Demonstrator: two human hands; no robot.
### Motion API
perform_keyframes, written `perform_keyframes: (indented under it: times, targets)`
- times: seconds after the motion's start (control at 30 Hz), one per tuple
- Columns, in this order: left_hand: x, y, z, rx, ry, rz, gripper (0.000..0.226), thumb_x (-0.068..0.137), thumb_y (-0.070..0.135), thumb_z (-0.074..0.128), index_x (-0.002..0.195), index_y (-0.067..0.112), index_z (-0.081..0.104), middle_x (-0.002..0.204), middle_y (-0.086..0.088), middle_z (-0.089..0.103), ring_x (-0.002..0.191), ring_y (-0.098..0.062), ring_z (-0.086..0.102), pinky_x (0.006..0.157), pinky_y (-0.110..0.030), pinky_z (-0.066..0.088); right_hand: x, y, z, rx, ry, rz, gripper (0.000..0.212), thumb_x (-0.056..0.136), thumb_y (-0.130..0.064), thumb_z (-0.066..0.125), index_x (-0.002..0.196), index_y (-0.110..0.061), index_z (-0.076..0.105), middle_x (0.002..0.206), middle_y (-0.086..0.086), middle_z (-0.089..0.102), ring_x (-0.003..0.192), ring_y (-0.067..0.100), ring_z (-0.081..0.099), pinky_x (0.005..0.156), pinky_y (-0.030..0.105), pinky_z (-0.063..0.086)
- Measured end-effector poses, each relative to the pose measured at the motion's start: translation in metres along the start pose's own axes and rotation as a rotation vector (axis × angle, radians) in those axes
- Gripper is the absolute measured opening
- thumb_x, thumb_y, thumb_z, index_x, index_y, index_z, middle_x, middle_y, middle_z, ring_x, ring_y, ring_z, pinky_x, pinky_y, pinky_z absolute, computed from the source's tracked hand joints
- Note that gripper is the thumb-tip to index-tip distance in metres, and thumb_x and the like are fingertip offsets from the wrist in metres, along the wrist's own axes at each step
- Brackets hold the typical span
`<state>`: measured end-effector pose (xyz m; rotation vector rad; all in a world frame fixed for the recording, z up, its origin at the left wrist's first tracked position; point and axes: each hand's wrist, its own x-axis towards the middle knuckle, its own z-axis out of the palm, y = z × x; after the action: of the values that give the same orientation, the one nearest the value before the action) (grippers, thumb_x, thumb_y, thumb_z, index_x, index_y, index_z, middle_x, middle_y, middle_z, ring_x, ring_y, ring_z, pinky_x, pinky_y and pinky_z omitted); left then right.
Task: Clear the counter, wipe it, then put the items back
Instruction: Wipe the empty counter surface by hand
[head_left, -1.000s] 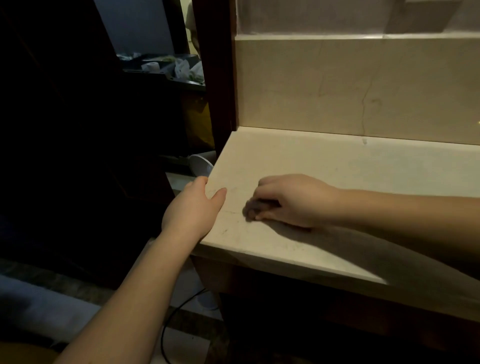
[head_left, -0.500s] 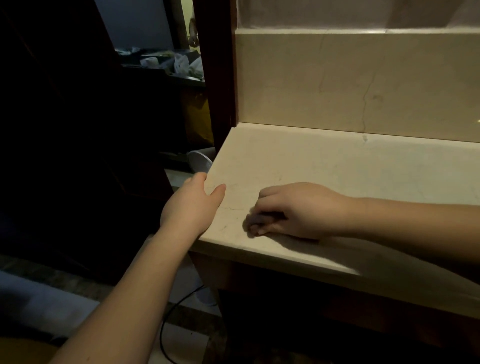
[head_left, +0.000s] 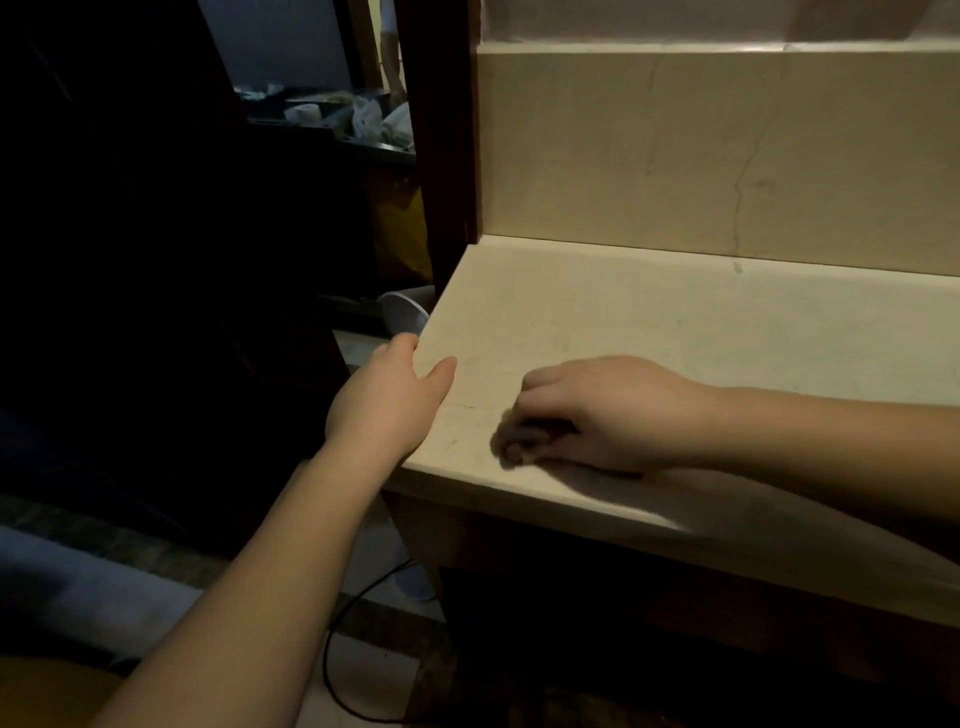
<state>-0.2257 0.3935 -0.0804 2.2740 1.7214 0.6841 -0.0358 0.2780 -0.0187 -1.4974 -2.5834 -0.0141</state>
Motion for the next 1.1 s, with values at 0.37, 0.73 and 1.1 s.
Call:
perform_keyframes:
  times: [0.37, 0.73, 1.1]
  targets:
    - [0.004, -0.004, 0.004, 0.005, 0.012, 0.014, 0.058, 0.08, 0.069, 0.035, 0.119, 0.03, 0.052, 0.108, 0.006, 0.062, 0.06, -0.002, 0.034, 0.047, -0.021, 0.025, -0.022, -0.023, 0.002, 0.118, -0.01, -0.1, 0.038, 0.086, -0.048, 0.044, 0.103, -0.021, 0.064, 0.099, -0.003, 0.058, 0.087, 0.014, 0.053, 0.06, 0.024, 0.034]
    - [0.002, -0.004, 0.004, 0.01, 0.03, 0.019, 0.056, 0.082, 0.067, 0.036, 0.12, 0.029, 0.052, 0.108, 0.005, 0.061, 0.057, 0.003, 0.03, 0.047, -0.021, 0.025, -0.024, -0.008, -0.002, 0.131, 0.032, -0.046, 0.017, 0.086, -0.038, 0.055, 0.098, -0.026, 0.058, 0.096, -0.001, 0.059, 0.085, 0.019, 0.057, 0.061, 0.025, 0.041]
    - [0.001, 0.0, -0.003, 0.018, -0.013, -0.003, 0.055, 0.086, 0.065, 0.039, 0.125, 0.027, 0.051, 0.114, 0.003, 0.06, 0.07, -0.009, 0.041, 0.048, -0.022, 0.026, -0.013, 0.032, -0.009, 0.03, 0.012, 0.181, 0.029, 0.09, -0.041, 0.059, 0.109, -0.021, 0.064, 0.104, -0.002, 0.059, 0.095, 0.022, 0.058, 0.075, 0.034, 0.047]
